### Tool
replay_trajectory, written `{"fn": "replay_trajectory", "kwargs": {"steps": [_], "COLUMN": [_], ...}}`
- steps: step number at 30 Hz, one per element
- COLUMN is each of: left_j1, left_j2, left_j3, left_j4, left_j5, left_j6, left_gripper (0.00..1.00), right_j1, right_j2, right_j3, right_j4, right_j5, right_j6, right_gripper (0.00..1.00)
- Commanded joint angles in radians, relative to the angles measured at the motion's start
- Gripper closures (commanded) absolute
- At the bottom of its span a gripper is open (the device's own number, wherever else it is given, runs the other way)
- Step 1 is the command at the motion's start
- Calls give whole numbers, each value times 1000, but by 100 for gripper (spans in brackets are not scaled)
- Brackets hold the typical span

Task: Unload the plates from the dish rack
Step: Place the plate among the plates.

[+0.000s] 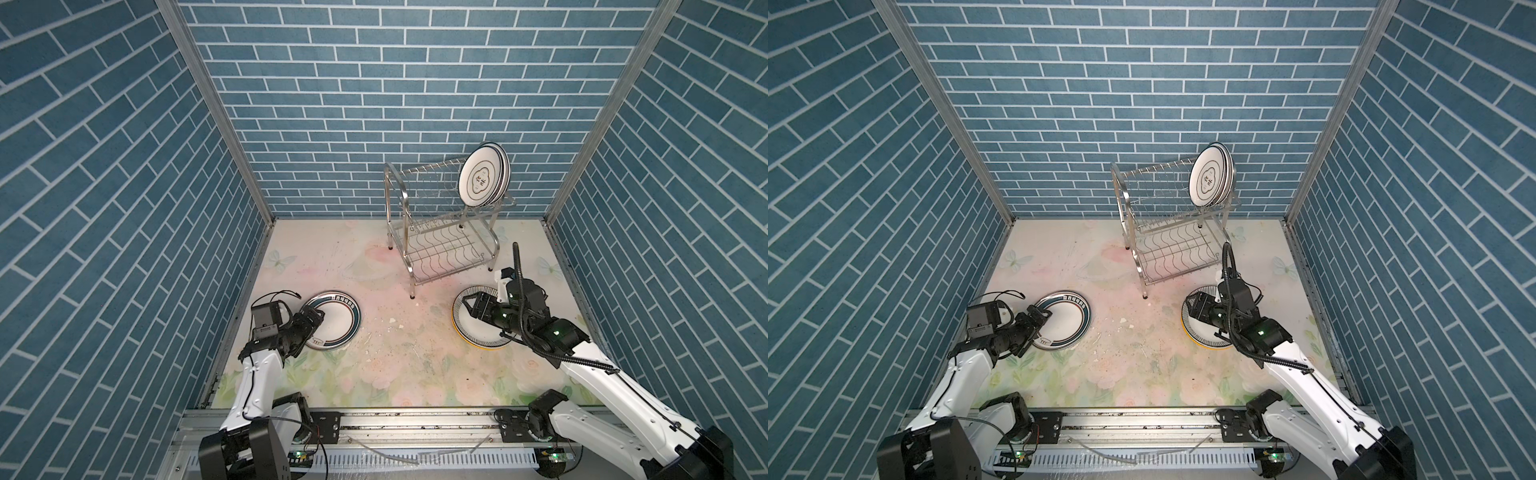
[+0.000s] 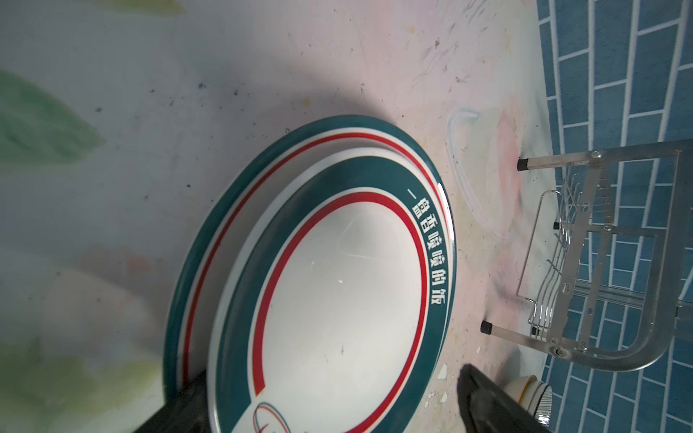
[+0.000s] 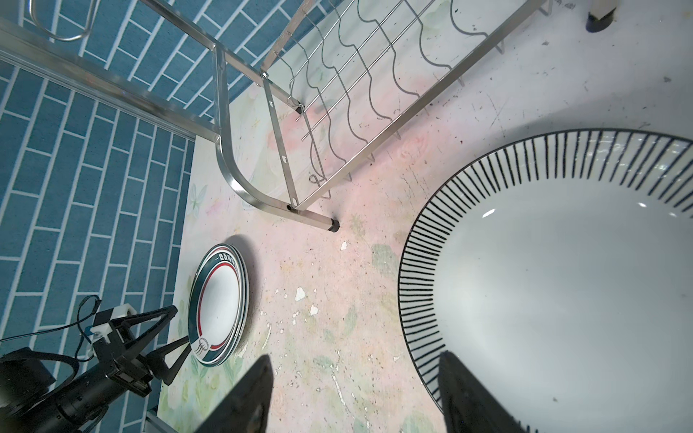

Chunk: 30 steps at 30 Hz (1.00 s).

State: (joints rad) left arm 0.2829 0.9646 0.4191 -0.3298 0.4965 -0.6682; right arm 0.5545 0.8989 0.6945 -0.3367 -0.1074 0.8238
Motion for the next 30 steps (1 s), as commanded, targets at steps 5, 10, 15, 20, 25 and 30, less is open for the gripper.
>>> {"fn": "replay_trajectory", "kwargs": {"steps": [5, 10, 15, 20, 25, 30], "left_j1": [-32, -42, -63, -132, -300, -548], "left_j2": [-52, -92, -108, -114, -63, 35], "left_j3": [67, 118, 166, 317, 505, 694], "left_j4": [-169, -246, -298, -389, -432, -437], "left_j5": [-102, -125, -154, -209, -283, -400], "left_j6": [36, 47, 61, 85, 79, 75], "left_gripper": [1, 1, 1, 1, 1, 1], "right_j1": [-14, -25, -33, -60, -88, -107], "right_j2": [-20, -17, -18, 2, 56, 157], "right_j3": [-4, 31, 100, 255, 464, 692], "right_j4": [-51, -96, -176, -276, -321, -343], "right_j5": [42, 93, 195, 353, 492, 534], "right_j6": [-69, -101, -132, -186, -258, -334], "right_gripper": [30, 30, 26, 19, 6, 1]}}
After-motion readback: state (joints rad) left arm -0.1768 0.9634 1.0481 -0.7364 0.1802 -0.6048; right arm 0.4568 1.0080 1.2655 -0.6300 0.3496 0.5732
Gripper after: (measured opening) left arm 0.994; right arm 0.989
